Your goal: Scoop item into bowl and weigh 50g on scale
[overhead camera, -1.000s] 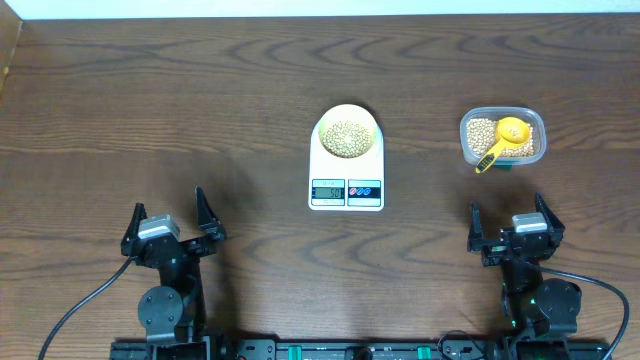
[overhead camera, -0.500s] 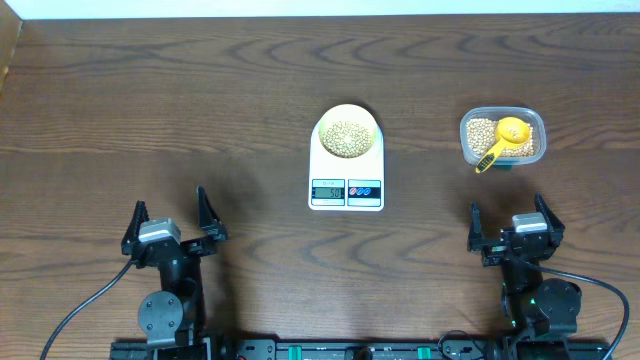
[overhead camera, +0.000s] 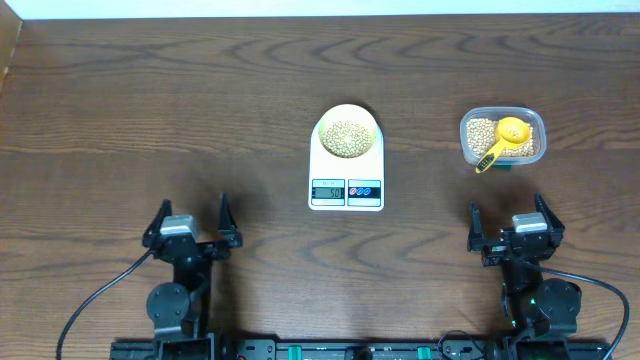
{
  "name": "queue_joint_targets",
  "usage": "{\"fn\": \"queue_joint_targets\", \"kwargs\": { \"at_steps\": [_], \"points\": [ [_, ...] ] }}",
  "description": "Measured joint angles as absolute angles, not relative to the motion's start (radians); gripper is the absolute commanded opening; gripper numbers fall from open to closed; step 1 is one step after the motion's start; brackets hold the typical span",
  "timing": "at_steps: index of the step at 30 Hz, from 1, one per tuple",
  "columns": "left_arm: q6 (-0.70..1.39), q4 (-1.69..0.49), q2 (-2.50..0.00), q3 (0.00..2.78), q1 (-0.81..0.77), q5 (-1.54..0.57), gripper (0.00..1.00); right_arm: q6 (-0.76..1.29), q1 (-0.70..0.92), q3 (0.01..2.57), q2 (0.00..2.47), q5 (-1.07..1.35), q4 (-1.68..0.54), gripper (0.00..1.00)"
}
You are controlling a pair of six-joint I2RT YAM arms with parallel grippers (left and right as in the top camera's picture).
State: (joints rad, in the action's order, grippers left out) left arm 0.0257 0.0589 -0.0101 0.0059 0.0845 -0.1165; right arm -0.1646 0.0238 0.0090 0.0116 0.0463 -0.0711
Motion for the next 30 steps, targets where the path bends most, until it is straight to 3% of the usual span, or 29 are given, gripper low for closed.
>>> {"fn": "queue_joint_targets", "kwargs": {
  "at_steps": [30],
  "points": [
    [-0.05, -0.012, -0.01, 0.012, 0.084, -0.151, 0.98, -0.165, 0.024, 0.009, 0.012, 0.046, -0.071, 0.99]
  ]
}}
